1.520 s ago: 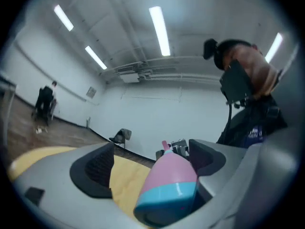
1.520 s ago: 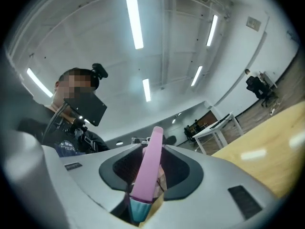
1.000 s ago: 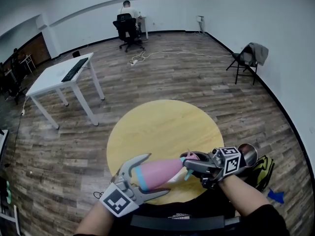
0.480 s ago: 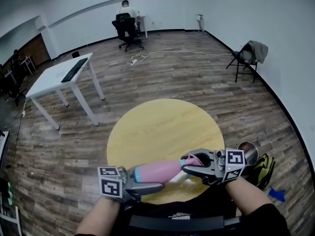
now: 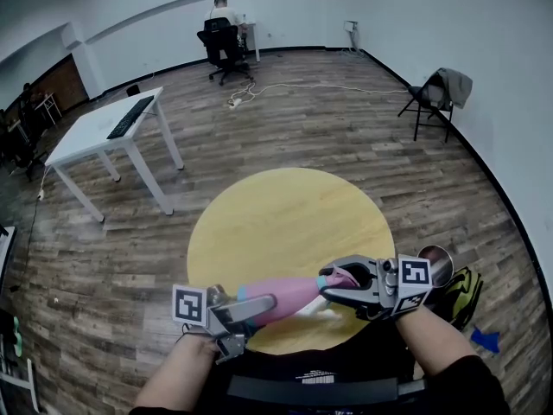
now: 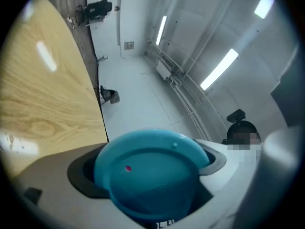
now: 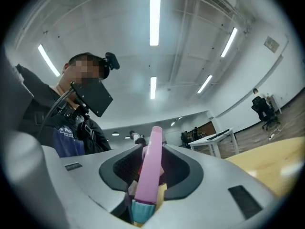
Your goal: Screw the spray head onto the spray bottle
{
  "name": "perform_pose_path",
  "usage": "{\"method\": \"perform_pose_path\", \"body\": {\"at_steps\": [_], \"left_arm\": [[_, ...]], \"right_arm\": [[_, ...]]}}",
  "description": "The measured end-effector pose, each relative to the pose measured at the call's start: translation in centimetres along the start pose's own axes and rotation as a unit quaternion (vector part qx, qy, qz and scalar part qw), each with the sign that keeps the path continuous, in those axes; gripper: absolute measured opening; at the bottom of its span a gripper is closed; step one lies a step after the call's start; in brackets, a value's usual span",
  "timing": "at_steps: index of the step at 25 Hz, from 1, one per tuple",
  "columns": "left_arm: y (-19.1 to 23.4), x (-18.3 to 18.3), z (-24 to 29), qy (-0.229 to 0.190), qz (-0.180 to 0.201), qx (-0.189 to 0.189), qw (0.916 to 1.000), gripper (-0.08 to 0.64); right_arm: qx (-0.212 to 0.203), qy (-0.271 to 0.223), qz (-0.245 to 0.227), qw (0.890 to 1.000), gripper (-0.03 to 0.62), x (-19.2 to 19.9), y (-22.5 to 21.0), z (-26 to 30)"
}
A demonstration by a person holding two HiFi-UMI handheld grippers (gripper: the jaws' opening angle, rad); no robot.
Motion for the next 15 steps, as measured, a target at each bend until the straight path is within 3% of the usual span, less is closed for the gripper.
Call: {"method": "perform_pose_path", "body": {"at_steps": [2,4,5,8,12,15], "left_arm": [[-0.5,-0.9,-0.4,-0.030,0.043,-0.022,0.9984,0.531],[-1.4,-1.6,-0.9,-0.046,0.119,-0.066,0.9897,0.532],[-1.9,-1.8,-1.0,-0.046,0.170,-0.094,0.9799,0.531],[-3.7,-1.7,-0.7,-0.022,0.308,-0.152,0.9389,0.531],[-4.5,-0.8,0.4,0.034,0.394,-0.179,0.9009,0.531],[-3.9,0.2,1.2,0.090,0.454,-0.229,0.8561,0.531]], "right_arm": [[0.003,-0.005,0.028,1.000,0.144,0.3,-0.5,0.1],[0.006,-0.012,0.067,0.998,0.144,0.8,-1.2,0.3],[0.007,-0.016,0.092,0.996,0.144,1.1,-1.6,0.2],[0.005,-0.035,0.167,0.985,0.144,2.0,-2.7,0.0],[0.001,-0.058,0.219,0.974,0.145,2.5,-3.4,-0.3],[-0.003,-0.062,0.241,0.968,0.145,2.9,-3.7,-0.3]]}}
Point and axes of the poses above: the fingertips, and each gripper's own axes: z forward along the fingers, y to its left, x out of its underside, the point moved 9 cm from there along -z, backward along the fingers, and after that the axes turned 6 degrees about y, right-handed, at the moved point
